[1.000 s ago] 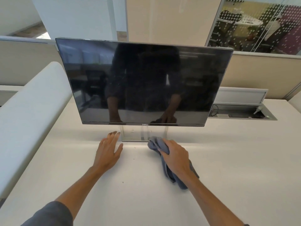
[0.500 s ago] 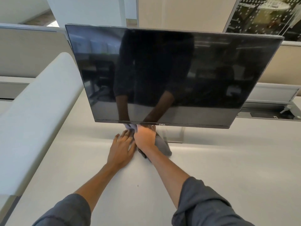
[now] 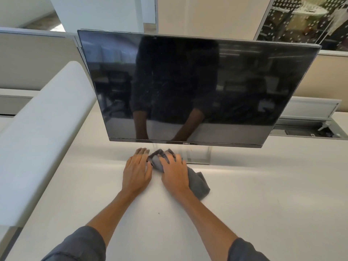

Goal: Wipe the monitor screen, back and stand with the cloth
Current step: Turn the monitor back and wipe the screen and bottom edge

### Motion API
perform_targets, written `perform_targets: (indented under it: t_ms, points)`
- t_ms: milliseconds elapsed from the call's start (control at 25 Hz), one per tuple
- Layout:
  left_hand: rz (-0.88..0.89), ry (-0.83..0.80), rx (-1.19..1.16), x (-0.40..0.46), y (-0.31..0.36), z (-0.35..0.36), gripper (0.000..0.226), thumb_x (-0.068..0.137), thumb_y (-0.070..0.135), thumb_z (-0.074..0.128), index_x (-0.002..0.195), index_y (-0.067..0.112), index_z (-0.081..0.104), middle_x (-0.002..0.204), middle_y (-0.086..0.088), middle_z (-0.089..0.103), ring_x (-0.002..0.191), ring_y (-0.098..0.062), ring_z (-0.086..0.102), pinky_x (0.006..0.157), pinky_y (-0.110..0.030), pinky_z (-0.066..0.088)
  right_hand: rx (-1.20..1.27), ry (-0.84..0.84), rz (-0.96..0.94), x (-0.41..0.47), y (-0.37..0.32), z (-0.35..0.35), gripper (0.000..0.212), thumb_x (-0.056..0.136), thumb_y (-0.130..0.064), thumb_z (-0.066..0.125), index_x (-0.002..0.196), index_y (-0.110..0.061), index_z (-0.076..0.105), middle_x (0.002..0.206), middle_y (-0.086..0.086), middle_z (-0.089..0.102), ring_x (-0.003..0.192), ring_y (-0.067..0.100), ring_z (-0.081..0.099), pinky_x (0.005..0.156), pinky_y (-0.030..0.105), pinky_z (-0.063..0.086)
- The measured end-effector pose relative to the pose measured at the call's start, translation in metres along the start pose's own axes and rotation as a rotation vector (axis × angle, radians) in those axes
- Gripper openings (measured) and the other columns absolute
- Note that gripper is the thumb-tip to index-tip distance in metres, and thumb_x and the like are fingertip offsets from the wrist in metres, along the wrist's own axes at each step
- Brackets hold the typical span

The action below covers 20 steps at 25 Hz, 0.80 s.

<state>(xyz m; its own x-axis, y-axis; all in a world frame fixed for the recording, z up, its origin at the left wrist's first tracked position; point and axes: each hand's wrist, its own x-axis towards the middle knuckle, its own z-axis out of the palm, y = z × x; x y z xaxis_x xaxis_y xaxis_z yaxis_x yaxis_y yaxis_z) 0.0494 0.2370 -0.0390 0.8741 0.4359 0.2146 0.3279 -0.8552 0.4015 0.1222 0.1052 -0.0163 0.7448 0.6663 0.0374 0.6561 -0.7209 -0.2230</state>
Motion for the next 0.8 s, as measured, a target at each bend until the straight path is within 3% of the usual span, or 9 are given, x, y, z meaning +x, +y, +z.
perform_targets:
  t_ms: [120, 280, 440, 560, 640, 800]
  points:
    - [0.108, -0.116, 0.059, 0.003, -0.001, 0.004, 0.063, 0.092, 0.039, 0.016, 0.146, 0.015, 0.038, 0.154, -0.002, 0.035, 0.146, -0.018, 0.022, 0.115, -0.034, 0.015, -0.014, 0.082, 0.113, -0.016, 0.028, -0.006, 0.044, 0.087, -0.021, 0.066, 0.129, -0.023, 0.056, 0.141, 0.005, 0.051, 0.119, 0.029, 0.050, 0.093, 0.040, 0.045]
    - [0.109, -0.125, 0.071, 0.003, -0.002, 0.004, 0.066, 0.093, 0.042, 0.011, 0.146, 0.015, 0.038, 0.155, -0.001, 0.032, 0.147, -0.018, 0.018, 0.117, -0.037, 0.015, -0.039, 0.189, 0.234, -0.032, 0.082, -0.014, 0.047, 0.074, -0.013, 0.075, 0.118, -0.022, 0.064, 0.126, 0.006, 0.062, 0.100, 0.029, 0.059, 0.073, 0.039, 0.052]
    - [0.114, -0.130, 0.069, 0.004, -0.001, 0.004, 0.062, 0.094, 0.041, 0.014, 0.148, 0.018, 0.034, 0.156, -0.002, 0.030, 0.147, -0.020, 0.018, 0.117, -0.037, 0.012, 0.012, 0.242, 0.320, -0.041, 0.111, -0.015, 0.048, 0.075, -0.012, 0.077, 0.121, -0.015, 0.063, 0.125, 0.011, 0.062, 0.100, 0.032, 0.059, 0.079, 0.041, 0.052]
    - [0.114, -0.143, 0.087, 0.005, -0.001, 0.004, 0.062, 0.094, 0.041, 0.014, 0.148, 0.018, 0.033, 0.156, -0.001, 0.029, 0.147, -0.019, 0.017, 0.117, -0.038, 0.013, 0.207, 0.362, 0.557, -0.026, 0.116, -0.028, 0.036, 0.086, -0.010, 0.066, 0.121, -0.007, 0.062, 0.122, 0.015, 0.061, 0.103, 0.034, 0.055, 0.084, 0.041, 0.050]
    - [0.116, -0.152, 0.090, 0.005, -0.002, 0.005, 0.063, 0.094, 0.041, 0.014, 0.149, 0.018, 0.033, 0.156, -0.001, 0.029, 0.147, -0.019, 0.017, 0.118, -0.039, 0.013, 0.125, 0.277, 0.556, -0.010, 0.129, -0.034, 0.032, 0.089, -0.010, 0.059, 0.120, -0.007, 0.061, 0.117, 0.017, 0.061, 0.105, 0.035, 0.051, 0.083, 0.042, 0.047]
    - [0.106, -0.151, 0.088, 0.006, 0.000, 0.004, 0.063, 0.093, 0.041, 0.015, 0.147, 0.017, 0.035, 0.155, -0.003, 0.031, 0.146, -0.021, 0.020, 0.118, -0.040, 0.015, 0.024, 0.047, 0.371, -0.003, 0.138, -0.030, 0.037, 0.091, -0.020, 0.060, 0.128, -0.018, 0.055, 0.123, 0.014, 0.056, 0.113, 0.037, 0.048, 0.092, 0.044, 0.042]
